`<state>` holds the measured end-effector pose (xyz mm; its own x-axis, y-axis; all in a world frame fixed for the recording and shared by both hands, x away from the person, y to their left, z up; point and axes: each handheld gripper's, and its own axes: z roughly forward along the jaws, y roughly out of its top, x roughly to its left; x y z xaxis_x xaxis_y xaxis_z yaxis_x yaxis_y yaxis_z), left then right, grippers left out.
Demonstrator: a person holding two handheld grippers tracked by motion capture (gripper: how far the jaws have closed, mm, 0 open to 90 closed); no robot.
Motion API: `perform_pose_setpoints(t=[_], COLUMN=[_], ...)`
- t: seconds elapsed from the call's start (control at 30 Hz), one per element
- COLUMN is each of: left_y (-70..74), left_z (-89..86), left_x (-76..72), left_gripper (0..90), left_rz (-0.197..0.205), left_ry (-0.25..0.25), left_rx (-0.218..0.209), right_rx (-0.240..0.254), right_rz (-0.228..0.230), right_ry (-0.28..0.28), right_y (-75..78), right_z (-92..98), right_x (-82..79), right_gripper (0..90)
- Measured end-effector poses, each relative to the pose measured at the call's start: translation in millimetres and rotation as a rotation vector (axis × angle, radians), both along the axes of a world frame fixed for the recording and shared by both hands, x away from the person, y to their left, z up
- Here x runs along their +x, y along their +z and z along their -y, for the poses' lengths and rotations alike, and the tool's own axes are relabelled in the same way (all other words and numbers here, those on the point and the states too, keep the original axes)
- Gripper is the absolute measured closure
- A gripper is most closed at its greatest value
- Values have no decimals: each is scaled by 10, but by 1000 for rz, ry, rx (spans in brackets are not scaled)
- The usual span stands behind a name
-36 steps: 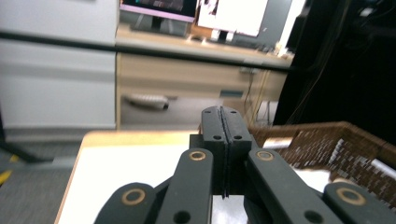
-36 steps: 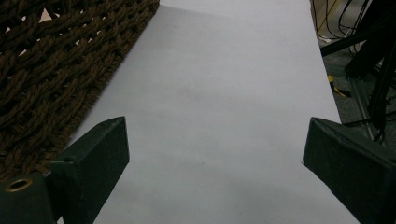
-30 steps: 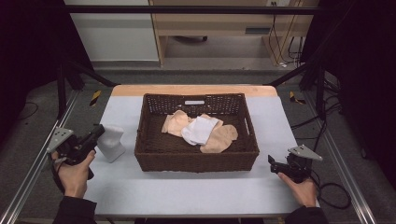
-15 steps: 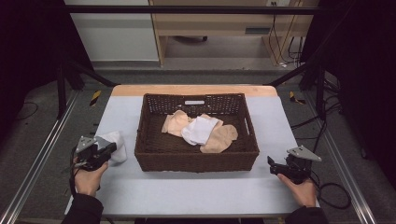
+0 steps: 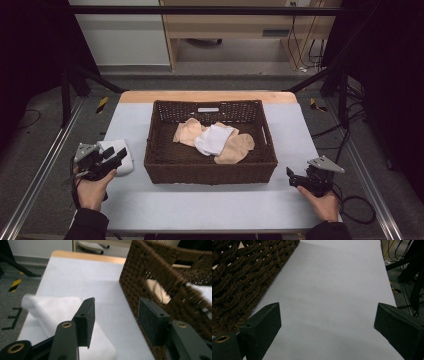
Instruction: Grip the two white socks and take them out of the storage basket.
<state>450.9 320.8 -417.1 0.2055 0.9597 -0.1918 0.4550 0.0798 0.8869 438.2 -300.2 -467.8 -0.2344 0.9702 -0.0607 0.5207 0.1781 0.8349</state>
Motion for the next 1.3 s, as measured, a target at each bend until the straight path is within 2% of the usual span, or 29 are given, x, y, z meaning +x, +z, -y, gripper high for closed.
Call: perform_pose_setpoints(t=[0.17, 0.43, 0.63, 0.77, 0.87, 0.97, 1.17, 1.3], left_y=[178, 286, 483, 669, 797, 923, 1049, 1074], left_z=[29, 101, 277, 509, 746, 1017, 1430, 1626], left_x=[-54, -79, -76, -24, 49, 117, 286, 395], left_gripper=[455, 483, 494, 495, 495, 491, 475, 463], left_rz=[59, 81, 125, 163, 171, 192, 192, 190], left_ry=[-14, -39, -83, -131, -171, -214, -261, -270], left_rx=[-16, -16, 1, 5, 37, 47, 82, 112], right_rx=[4, 6, 13, 5, 8, 11, 18, 11], right_rz=[1, 4, 11, 10, 12, 15, 19, 15], right_ry=[-1, 0, -12, -14, -14, -16, -18, -16], right_y=[2, 5, 12, 10, 13, 18, 28, 24], right_z=[1, 6, 16, 15, 16, 21, 22, 21], right_x=[-1, 1, 0, 5, 5, 2, 2, 5], right_gripper=[75, 76, 74, 75, 75, 75, 69, 68])
